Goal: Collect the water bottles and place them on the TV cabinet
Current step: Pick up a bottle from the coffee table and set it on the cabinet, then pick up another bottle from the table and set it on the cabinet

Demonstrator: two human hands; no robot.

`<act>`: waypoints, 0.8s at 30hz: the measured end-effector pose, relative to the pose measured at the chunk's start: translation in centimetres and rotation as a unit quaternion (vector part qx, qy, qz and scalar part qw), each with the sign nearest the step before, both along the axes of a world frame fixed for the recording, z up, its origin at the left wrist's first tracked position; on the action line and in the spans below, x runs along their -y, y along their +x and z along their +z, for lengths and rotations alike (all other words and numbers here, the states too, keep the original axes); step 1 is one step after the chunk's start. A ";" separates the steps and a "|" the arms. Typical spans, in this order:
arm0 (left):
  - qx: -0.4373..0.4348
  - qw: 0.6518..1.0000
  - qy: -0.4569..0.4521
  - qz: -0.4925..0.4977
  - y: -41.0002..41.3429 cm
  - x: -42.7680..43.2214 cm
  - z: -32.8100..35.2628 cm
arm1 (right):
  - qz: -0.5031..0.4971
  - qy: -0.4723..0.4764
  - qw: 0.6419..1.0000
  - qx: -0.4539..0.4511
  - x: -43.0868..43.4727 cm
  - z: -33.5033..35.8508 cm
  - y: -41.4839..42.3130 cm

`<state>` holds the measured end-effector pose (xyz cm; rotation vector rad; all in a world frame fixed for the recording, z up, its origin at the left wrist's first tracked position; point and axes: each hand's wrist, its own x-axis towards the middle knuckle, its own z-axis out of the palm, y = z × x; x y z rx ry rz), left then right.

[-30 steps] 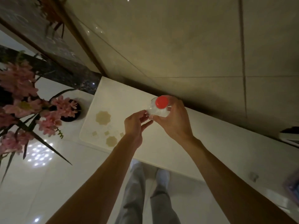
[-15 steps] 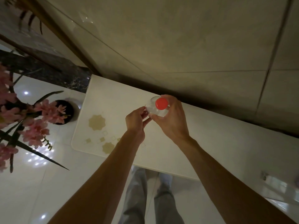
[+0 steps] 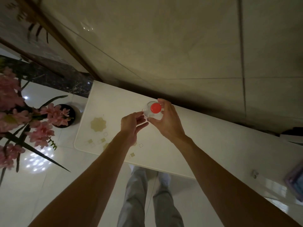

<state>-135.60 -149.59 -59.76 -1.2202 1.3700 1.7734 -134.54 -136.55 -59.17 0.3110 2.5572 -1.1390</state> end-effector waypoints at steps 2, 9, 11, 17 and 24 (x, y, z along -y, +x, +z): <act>-0.008 0.998 -0.034 -0.050 0.0 0.4 1.9 | 0.026 0.011 1.000 0.009 -1.1 2.0 0.3; -0.130 0.912 -0.181 -0.344 -0.9 2.9 10.6 | 0.053 0.078 0.994 0.062 -6.0 11.2 1.1; -0.169 0.857 -0.211 -0.439 -1.3 3.1 13.4 | 0.050 0.087 0.994 0.049 -6.8 14.4 1.3; -0.294 0.624 -0.300 -0.659 -2.0 1.7 22.4 | 0.045 0.105 0.993 0.014 -8.5 23.2 3.4; -0.364 0.436 -0.358 -0.741 -0.5 -1.2 29.8 | 0.024 0.177 0.984 0.008 -10.6 28.5 9.4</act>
